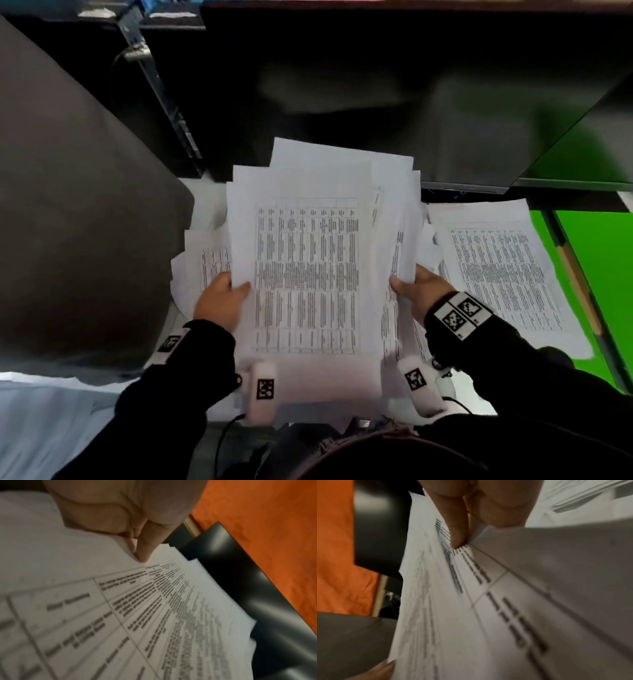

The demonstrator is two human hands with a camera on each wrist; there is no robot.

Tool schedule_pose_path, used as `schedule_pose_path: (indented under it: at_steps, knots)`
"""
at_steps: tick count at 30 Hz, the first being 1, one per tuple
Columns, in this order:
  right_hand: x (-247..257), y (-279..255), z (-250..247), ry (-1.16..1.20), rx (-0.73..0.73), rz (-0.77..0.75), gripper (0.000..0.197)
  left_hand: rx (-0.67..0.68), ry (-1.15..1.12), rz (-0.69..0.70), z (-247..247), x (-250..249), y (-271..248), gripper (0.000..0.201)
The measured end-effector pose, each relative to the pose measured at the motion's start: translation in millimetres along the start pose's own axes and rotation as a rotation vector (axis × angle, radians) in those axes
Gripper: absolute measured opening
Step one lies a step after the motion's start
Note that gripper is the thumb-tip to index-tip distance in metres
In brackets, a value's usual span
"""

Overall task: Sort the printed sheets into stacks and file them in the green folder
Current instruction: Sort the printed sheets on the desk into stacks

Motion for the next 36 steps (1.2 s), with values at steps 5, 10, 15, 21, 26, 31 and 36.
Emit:
schedule_pose_path:
  at_steps: [5, 10, 15, 21, 26, 31, 36]
  knots:
    - [14, -2, 10, 0.033, 0.091, -0.031, 0.033, 0.160, -0.076, -0.027, 23, -4, -6, 0.047]
    - [28, -9, 9, 0.138, -0.147, 0.079, 0.056, 0.078, -0.139, 0.030, 35, -20, -21, 0.030]
    - [55, -42, 7, 0.025, -0.116, -0.235, 0.027, -0.019, -0.185, 0.143, 33, -46, -25, 0.024]
    - [72, -45, 7, 0.025, -0.197, -0.524, 0.038, -0.089, -0.411, 0.362, 25, -75, -32, 0.037]
    - [64, -40, 13, -0.022, -0.190, -0.517, 0.015, -0.027, -0.383, 0.397, 28, -77, -29, 0.037]
    - [68, -39, 16, -0.071, -0.256, -0.490, 0.019, -0.118, -0.340, 0.408, 33, -82, -29, 0.022]
    - [72, -47, 17, -0.037, -0.265, -0.553, 0.019, -0.142, -0.400, 0.455, 35, -98, -41, 0.021]
Point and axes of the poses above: each hand's wrist, its own y-axis towards the middle knuckle, its own z-axis out of the palm, x = y × z, the point moved 1 cm from there along y, towards the middle knuckle, and after that the axes turned 9 degrees about z, right-handed, at the moved point
